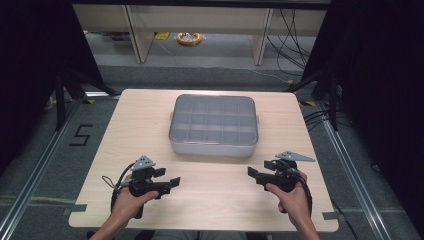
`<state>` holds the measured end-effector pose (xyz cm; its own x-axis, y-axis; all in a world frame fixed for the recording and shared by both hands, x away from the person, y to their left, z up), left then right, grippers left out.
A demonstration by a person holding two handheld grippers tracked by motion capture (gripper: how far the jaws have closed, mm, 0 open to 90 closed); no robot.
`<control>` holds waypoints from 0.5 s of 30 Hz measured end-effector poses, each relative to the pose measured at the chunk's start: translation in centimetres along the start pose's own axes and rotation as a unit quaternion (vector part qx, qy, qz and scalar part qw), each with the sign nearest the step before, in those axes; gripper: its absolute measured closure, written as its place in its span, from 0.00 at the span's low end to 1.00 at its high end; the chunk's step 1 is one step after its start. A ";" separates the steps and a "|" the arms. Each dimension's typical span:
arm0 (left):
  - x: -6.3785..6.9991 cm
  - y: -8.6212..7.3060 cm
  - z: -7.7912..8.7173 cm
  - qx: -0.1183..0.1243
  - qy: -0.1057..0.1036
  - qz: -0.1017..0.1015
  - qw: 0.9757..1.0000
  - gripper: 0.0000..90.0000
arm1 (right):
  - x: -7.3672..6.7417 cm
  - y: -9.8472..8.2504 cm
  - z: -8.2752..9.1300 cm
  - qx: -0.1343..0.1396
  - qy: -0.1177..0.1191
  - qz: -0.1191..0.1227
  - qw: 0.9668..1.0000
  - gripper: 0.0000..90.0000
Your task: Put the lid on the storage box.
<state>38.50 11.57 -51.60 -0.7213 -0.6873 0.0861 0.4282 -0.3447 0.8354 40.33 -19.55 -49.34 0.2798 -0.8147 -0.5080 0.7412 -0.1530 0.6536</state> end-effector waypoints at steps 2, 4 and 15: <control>0.3 -0.2 0.1 0.001 -0.002 -0.003 1.000 0.30 | -0.5 -0.7 0.2 -0.005 0.004 -0.004 1.000 0.26; 0.6 -0.4 0.2 -0.002 -0.002 -0.011 1.000 0.29 | -0.5 -1.0 0.3 -0.004 0.007 0.015 1.000 0.26; 2.1 -2.3 0.8 -0.014 -0.012 -0.031 0.999 0.27 | -1.3 -3.5 0.5 -0.020 0.017 0.033 0.999 0.25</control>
<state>35.61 11.44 -52.90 -0.7596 -0.6487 0.0475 0.3968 -0.4043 0.8240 37.07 -18.22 -50.63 0.3489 -0.8032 -0.4828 0.7443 -0.0756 0.6636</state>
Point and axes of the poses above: each handheld gripper's, and its own axes: z roughly backward along the jaws, y roughly out of its top, x roughly to its right, the point moved 8 cm from there along -z, roughly forward along the jaws, and after that the axes turned 15 degrees about -z, right-handed, at the moved point
